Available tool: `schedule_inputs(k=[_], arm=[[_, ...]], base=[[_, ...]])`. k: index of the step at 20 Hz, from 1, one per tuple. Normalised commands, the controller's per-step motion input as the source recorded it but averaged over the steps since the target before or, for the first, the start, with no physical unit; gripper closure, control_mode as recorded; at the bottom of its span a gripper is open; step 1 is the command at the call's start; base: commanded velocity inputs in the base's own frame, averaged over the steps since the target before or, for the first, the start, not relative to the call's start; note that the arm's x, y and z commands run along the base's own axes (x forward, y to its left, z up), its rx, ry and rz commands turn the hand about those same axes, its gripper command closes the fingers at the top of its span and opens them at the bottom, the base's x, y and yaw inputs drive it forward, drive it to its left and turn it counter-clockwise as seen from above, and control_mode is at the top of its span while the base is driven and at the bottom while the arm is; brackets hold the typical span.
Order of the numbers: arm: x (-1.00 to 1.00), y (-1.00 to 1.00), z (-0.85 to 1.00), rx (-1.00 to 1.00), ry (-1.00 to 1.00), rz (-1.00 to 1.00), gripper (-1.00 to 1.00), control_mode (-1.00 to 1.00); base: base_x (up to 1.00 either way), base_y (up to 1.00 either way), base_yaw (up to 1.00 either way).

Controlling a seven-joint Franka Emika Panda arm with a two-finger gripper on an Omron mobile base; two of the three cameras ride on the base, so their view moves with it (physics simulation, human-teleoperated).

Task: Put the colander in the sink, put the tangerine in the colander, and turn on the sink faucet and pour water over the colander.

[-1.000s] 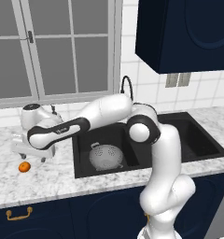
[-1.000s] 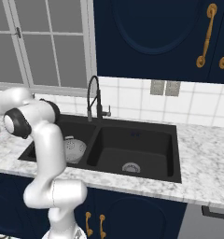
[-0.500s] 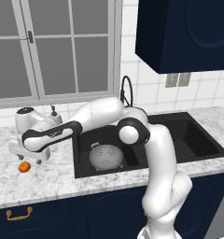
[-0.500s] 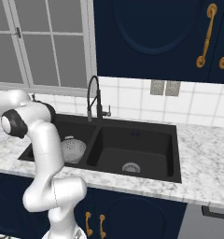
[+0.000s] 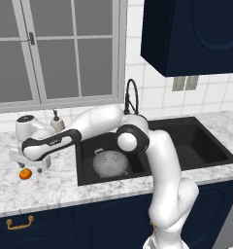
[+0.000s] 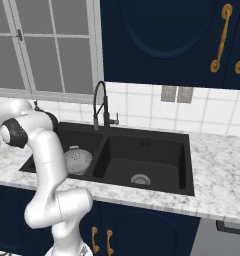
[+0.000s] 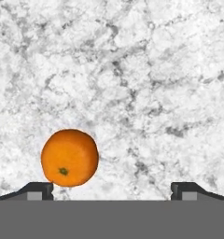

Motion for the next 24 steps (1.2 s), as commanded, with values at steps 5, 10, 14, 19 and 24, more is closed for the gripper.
schedule_inputs(k=[5, 10, 14, 19, 24], arm=[[0.19, 0.11, -0.19, 0.01, 0.00, 0.00, -1.00, -1.00], [0.13, 0.19, -0.14, 0.00, -0.01, 0.00, -1.00, -1.00], [0.14, 0.20, -0.12, 0.00, -0.01, 0.00, -1.00, -1.00], [0.06, 0.16, -0.11, 0.00, 0.00, 0.00, -1.00, -1.00], [0.02, 0.10, -0.20, 0.00, 0.00, 0.00, -1.00, -1.00]], base=[[0.00, 0.00, 0.00], [0.00, 0.00, 0.00], [0.00, 0.00, 0.00], [0.00, 0.00, 0.00], [0.00, 0.00, 0.00]])
